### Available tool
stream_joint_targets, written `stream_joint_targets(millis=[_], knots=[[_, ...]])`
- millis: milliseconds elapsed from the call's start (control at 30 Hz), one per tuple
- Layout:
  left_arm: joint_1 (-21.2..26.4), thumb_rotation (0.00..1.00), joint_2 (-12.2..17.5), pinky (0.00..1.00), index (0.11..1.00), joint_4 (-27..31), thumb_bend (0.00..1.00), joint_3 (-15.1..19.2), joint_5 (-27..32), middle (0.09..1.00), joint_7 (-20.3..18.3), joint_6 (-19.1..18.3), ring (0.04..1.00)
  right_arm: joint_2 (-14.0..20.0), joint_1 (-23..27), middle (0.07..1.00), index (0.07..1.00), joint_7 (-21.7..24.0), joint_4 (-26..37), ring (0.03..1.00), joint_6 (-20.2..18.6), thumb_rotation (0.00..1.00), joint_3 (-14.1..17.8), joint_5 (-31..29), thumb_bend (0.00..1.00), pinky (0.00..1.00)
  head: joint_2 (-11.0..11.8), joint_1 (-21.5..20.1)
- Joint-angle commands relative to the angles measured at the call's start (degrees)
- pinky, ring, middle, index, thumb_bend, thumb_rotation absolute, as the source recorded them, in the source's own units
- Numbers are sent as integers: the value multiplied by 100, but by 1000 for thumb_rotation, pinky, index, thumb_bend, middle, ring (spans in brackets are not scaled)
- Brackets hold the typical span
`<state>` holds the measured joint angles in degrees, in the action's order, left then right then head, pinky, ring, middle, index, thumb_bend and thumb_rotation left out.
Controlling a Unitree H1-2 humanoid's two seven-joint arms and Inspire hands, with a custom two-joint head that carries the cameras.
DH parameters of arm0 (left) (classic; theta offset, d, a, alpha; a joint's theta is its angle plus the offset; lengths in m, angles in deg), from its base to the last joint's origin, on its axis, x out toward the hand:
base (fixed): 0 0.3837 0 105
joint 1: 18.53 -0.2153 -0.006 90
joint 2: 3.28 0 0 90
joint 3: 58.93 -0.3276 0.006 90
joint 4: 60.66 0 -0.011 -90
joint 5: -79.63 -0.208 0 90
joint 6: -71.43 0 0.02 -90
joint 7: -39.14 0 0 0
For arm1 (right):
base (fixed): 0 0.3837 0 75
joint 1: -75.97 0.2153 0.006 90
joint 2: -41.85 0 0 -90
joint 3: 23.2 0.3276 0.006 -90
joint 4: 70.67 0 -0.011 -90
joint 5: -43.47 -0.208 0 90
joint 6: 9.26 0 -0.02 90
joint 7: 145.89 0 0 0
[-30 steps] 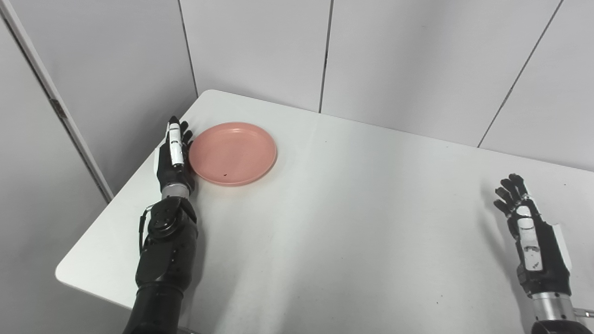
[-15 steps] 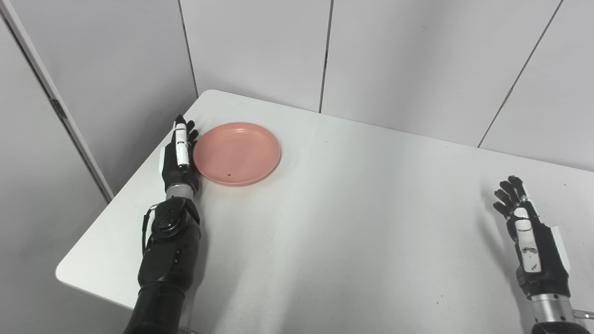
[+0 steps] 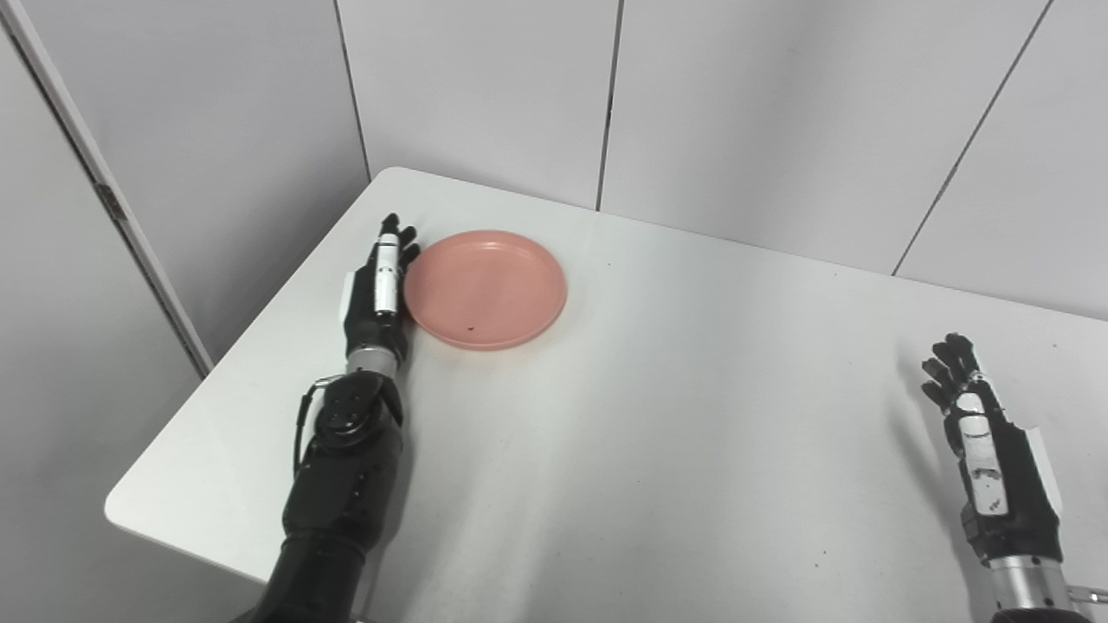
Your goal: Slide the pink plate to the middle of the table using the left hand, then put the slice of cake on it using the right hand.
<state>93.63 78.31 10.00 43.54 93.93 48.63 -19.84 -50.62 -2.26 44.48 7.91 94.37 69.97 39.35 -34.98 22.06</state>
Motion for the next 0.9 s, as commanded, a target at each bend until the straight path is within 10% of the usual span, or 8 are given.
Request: stream_joint_targets(millis=[0, 867], knots=[[97, 1000, -87, 928, 926, 87, 396, -152, -82, 922, -181, -127, 923, -185, -345, 949, 952, -40, -84, 934, -160, 1000, -89, -37, 331, 937, -13, -24], [-117, 1000, -468, 911, 920, 543, 416, -828, -229, 920, -724, -505, 920, -438, -391, 953, 953, -164, 358, 941, -637, 1000, -159, 130, 342, 948, -149, -559]])
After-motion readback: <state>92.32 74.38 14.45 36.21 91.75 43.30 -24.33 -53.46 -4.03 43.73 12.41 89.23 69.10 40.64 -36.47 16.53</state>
